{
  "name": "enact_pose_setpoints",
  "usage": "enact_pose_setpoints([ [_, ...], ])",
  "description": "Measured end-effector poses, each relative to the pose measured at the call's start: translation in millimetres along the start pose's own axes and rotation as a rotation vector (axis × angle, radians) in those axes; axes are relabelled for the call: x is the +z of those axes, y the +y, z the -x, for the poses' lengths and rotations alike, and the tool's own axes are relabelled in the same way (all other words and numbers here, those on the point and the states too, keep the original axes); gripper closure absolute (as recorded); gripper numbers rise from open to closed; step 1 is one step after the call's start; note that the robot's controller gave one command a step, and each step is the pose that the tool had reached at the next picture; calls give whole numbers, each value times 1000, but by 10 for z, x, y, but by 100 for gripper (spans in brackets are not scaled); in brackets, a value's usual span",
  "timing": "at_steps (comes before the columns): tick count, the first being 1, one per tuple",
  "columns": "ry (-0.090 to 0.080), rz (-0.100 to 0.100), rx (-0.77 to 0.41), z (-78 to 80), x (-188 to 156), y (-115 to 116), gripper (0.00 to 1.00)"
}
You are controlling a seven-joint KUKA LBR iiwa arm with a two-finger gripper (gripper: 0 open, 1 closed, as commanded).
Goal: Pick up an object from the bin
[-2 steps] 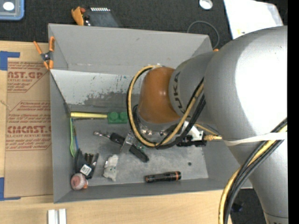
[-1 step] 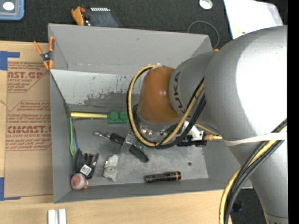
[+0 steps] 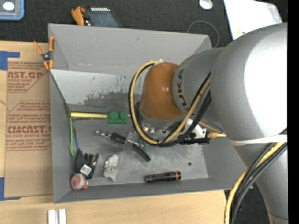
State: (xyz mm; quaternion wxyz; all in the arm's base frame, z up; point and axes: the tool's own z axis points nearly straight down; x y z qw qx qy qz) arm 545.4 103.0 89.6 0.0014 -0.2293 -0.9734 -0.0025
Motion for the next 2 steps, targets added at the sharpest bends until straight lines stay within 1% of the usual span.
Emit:
enact_pose_setpoints([
  [1, 2, -1, -1, -6, -382, 0, 100],
  [2, -4, 3, -1, 6, -738, 11, 100],
])
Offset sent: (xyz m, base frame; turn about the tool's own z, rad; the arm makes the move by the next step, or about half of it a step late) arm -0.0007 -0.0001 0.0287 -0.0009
